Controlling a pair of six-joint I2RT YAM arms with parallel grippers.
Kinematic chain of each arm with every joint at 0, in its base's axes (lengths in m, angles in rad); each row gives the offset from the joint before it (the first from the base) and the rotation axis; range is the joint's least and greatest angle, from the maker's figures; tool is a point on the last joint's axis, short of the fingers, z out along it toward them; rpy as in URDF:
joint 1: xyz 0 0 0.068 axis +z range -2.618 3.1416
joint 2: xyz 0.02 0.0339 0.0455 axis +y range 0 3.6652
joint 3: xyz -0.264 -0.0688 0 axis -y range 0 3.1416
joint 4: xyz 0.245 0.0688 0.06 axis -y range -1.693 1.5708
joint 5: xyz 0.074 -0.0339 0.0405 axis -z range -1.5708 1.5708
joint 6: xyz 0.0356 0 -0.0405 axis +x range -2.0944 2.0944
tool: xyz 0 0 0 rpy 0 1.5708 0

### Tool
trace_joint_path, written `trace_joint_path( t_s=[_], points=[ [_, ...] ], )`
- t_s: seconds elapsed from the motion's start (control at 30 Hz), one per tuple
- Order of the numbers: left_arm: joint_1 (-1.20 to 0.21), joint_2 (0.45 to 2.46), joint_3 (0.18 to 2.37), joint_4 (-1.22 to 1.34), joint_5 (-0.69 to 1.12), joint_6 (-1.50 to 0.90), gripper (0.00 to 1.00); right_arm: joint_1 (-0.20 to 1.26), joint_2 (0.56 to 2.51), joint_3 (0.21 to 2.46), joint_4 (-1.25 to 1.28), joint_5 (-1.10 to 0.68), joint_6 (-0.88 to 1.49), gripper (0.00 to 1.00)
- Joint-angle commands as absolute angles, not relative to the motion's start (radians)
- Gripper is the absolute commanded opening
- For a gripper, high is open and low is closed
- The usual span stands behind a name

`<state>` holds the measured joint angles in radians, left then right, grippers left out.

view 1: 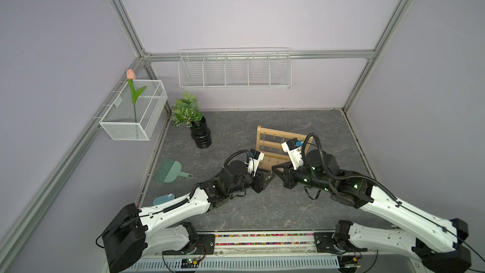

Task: Hang the necklace on the jewelry display stand
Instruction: Pick up the necklace from the center of the board.

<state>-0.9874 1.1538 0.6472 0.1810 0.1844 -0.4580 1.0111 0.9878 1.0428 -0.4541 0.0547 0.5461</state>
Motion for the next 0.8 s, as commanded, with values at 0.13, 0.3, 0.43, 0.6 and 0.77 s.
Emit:
trace_joint_path(
  t_s=[0.13,0.3,0.43,0.6,0.77],
  points=[
    [-0.982,1.114,0.647,0.219,0.195,-0.413,0.43,0.991,0.988,1.01,-0.449,0.024,0.563,0.07],
    [-0.983,1.115,0.648,0.228,0.197,-0.402,0.41,0.982,0.98,0.997,-0.433,0.006,0.569,0.07],
    [-0.982,1.121,0.65,0.223,0.195,-0.391,0.39,0.979,0.967,0.995,-0.425,0.013,0.574,0.07],
    [-0.982,1.121,0.638,0.229,0.181,-0.393,0.32,0.971,0.963,0.996,-0.431,-0.003,0.571,0.07],
    [-0.983,1.116,0.639,0.227,0.165,-0.385,0.24,0.97,0.968,0.986,-0.43,-0.016,0.572,0.07]
  ],
)
